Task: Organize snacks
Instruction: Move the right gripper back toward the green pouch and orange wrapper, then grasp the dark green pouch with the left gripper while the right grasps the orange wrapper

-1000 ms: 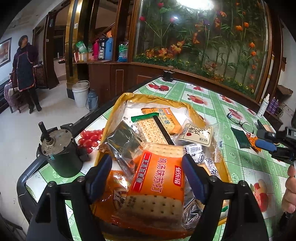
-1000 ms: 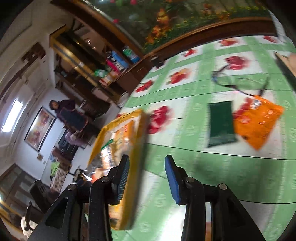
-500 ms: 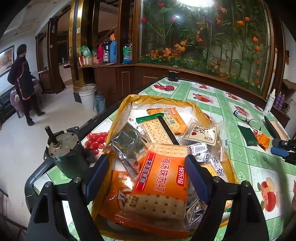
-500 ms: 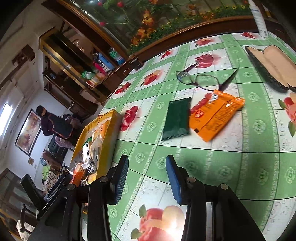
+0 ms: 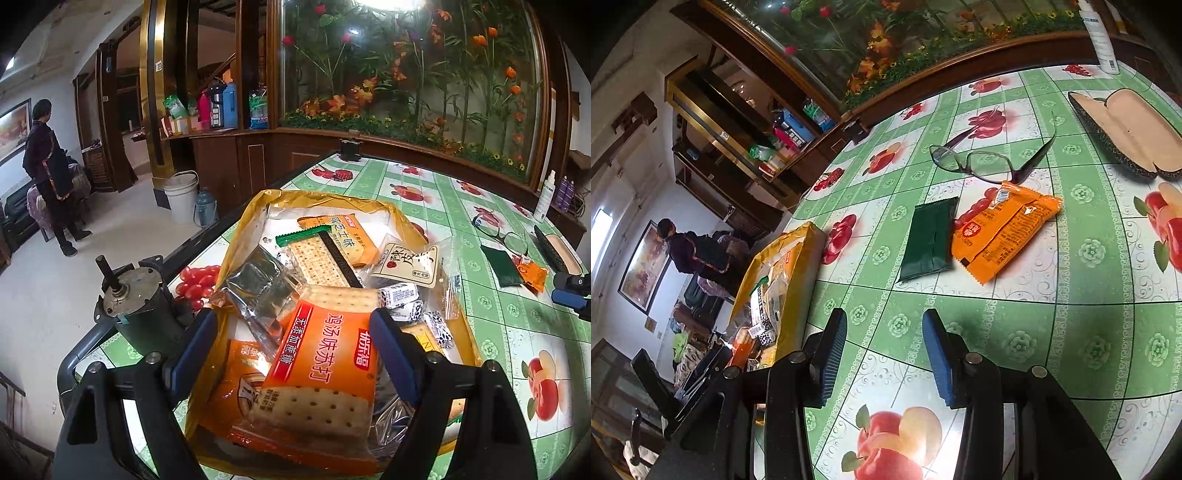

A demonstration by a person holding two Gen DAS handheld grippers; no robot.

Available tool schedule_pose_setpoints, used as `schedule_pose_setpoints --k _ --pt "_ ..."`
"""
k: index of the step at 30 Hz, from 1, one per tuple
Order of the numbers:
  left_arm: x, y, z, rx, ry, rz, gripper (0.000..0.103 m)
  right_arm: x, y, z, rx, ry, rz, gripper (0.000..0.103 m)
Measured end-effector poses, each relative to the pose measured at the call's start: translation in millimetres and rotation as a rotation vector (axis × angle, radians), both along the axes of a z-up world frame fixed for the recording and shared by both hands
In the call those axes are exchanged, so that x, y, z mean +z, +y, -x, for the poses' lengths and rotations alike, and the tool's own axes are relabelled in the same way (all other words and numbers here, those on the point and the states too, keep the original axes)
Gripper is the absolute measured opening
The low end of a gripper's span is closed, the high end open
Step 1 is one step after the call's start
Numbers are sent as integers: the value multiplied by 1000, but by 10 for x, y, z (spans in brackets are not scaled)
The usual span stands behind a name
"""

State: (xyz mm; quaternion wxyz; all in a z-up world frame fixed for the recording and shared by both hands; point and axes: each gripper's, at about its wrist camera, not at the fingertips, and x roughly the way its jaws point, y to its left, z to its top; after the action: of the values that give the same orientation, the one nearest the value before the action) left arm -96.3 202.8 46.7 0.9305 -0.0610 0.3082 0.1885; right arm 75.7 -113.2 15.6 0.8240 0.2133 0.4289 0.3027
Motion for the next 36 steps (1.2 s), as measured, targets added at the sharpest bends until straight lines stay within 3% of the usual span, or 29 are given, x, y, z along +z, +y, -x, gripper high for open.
schedule_pose_setpoints --k 10,17,26,36 --pt "110 -125 141 -19 -68 -19 84 -34 -266 -49 -37 7 22 46" --pt "475 -435 175 -110 -120 -34 84 -42 -536 -105 -70 12 29 46" --pt "600 -1002 -252 -307 -46 59 85 -46 -812 -152 -95 50 13 46" --pt "531 -1425 -843 -395 50 134 85 -59 -933 -137 -85 102 -41 46"
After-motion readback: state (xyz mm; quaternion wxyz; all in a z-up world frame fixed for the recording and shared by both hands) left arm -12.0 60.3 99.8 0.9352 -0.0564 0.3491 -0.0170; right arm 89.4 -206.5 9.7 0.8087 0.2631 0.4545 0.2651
